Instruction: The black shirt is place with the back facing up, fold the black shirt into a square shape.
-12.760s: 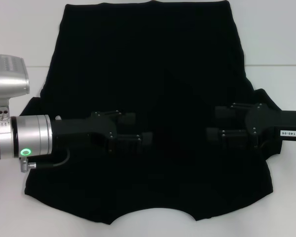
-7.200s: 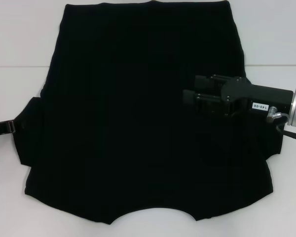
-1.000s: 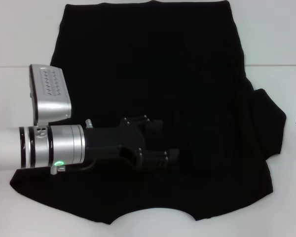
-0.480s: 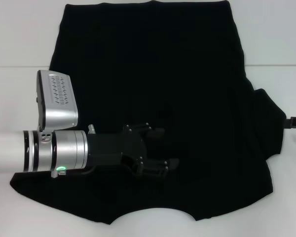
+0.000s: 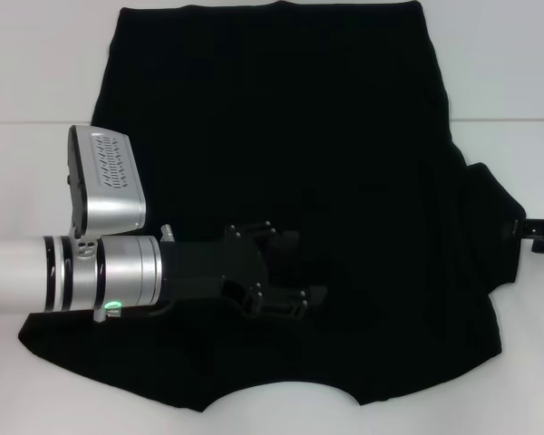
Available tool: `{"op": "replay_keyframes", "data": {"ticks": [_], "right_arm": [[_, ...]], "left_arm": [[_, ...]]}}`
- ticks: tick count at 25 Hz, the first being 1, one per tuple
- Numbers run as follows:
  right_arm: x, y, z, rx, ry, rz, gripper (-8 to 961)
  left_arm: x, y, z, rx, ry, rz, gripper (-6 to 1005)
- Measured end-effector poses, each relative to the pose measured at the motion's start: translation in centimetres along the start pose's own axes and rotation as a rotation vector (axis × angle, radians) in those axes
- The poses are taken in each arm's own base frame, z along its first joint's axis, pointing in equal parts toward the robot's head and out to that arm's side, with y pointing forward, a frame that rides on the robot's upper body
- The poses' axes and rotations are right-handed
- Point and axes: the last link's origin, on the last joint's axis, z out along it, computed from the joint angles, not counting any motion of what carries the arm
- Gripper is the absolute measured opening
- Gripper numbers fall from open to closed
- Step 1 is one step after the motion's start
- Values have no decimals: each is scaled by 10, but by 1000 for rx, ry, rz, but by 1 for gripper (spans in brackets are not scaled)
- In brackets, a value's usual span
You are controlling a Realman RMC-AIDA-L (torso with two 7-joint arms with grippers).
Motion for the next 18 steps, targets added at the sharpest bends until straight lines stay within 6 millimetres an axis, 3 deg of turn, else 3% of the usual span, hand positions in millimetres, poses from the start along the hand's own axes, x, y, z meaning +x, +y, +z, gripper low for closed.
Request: {"op": "replay_keyframes", "data": {"ticks": [18], "right_arm": [[2, 6, 11, 15, -12, -13, 730]], "left_arm": [[-2, -1, -1, 13, -5, -5, 887]]}}
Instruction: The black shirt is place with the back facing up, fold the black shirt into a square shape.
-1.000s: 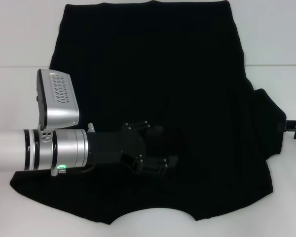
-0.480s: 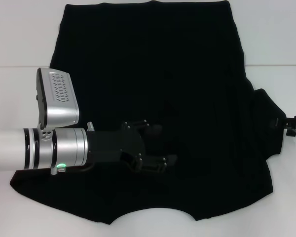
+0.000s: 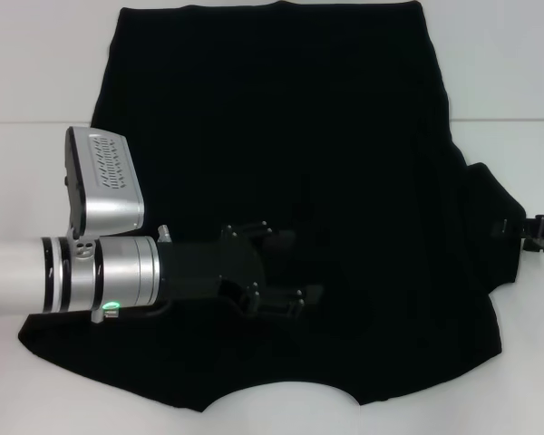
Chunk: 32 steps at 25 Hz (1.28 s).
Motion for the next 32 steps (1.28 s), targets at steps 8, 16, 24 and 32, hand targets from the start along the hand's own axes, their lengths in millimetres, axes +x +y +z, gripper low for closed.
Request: {"op": "replay_keyframes", "data": {"ticks": [8, 16, 24, 32], "right_arm": [[2, -1, 5, 22, -13, 6, 611], [2, 2, 9, 22, -16, 6, 372], [2, 4, 10, 23, -13, -3, 134], [2, -9, 3, 51, -45, 17, 2]], "left_arm": [[0, 1, 0, 0, 1, -2, 887], [-1, 0, -1, 3, 2, -7, 887], [-1, 0, -1, 5, 3, -10, 887], [-1, 1, -1, 1, 11, -21, 887]]}}
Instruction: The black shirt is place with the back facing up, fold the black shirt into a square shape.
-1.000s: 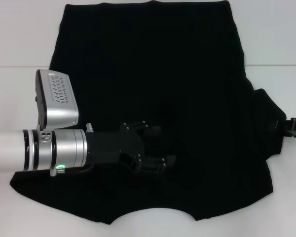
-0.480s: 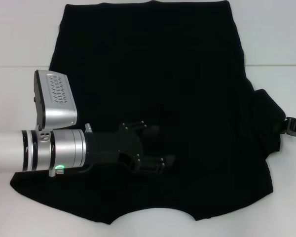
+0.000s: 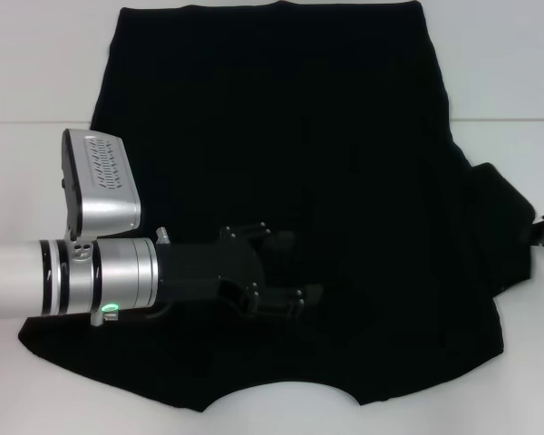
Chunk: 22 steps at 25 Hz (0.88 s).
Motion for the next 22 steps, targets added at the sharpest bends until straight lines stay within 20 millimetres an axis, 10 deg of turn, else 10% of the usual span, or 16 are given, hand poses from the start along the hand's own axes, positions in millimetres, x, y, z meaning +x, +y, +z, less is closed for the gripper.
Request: {"op": "replay_keyframes", "data": {"ticks": [22], "right_arm": [[-11, -25, -16, 38, -118, -12, 1]], "left_arm": [[1, 6, 0, -32, 15, -35, 887]]}}
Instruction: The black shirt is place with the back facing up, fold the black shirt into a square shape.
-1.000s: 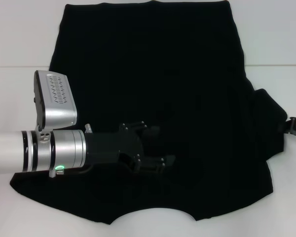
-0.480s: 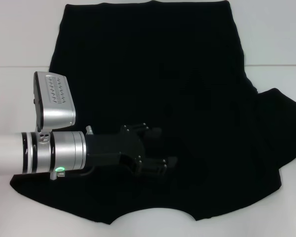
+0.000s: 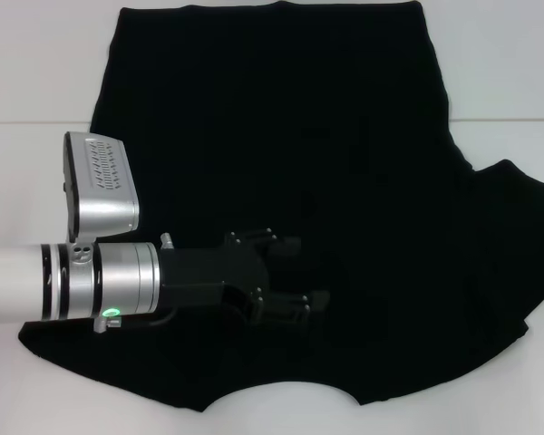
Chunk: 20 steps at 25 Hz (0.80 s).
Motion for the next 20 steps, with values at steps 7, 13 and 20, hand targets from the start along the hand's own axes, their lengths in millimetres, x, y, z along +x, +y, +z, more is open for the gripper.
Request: {"op": "replay_keyframes", "data": {"ticks": [7, 13, 20], "right_arm": [[-2, 4, 5, 14, -18, -33, 1], [-10, 6, 9, 38, -41, -52, 1], [-10, 9, 12, 37, -39, -60, 2]], "left_arm": [[-1, 1, 1, -4, 0, -6, 888], [-1, 1, 1, -6, -1, -6, 888], [-2, 2, 1, -8, -2, -7, 888]]}}
